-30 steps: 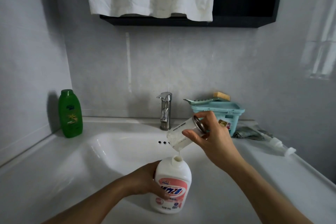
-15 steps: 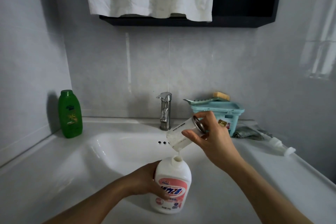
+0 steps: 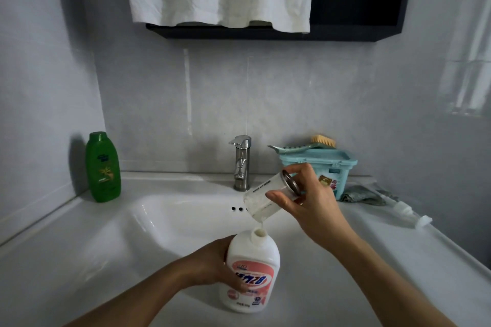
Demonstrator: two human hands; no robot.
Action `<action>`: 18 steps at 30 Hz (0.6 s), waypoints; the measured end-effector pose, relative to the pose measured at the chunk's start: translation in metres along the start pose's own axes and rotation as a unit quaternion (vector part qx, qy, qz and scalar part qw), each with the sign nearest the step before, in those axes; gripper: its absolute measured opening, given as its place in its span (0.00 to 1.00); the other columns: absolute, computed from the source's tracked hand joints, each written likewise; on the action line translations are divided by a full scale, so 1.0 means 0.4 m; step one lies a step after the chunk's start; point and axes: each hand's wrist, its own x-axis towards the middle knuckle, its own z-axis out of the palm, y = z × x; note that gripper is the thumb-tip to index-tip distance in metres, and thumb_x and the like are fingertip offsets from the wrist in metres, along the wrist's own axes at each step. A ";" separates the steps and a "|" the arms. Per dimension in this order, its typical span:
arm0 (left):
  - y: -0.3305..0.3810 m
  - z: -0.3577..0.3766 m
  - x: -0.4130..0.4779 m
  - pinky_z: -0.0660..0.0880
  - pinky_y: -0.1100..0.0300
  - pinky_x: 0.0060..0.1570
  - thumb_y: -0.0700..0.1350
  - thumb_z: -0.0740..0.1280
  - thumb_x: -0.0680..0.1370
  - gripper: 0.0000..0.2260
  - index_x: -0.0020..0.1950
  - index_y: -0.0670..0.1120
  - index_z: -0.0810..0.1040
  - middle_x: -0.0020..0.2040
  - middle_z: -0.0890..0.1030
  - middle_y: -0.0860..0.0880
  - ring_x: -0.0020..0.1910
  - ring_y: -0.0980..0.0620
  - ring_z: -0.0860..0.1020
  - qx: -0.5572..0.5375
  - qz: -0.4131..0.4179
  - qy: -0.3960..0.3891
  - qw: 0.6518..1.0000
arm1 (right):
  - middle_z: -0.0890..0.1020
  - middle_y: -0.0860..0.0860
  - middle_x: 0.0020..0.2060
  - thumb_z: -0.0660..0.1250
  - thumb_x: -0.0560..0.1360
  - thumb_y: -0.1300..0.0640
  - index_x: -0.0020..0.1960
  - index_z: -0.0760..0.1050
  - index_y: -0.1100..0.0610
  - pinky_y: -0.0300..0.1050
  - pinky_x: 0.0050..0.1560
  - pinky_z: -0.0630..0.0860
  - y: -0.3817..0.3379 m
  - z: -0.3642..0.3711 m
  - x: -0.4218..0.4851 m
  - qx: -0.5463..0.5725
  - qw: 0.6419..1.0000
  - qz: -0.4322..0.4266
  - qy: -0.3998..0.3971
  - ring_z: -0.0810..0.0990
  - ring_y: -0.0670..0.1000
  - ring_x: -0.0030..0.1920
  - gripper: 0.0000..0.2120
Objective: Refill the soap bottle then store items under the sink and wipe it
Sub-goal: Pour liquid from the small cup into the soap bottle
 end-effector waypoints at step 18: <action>0.015 0.001 -0.007 0.77 0.66 0.52 0.37 0.78 0.65 0.28 0.58 0.59 0.74 0.53 0.83 0.59 0.53 0.62 0.80 0.006 -0.010 -0.004 1.000 | 0.72 0.34 0.42 0.67 0.63 0.39 0.53 0.64 0.45 0.20 0.38 0.67 -0.005 -0.002 -0.001 -0.003 1.000 -0.004 0.004 0.73 0.32 0.42 0.23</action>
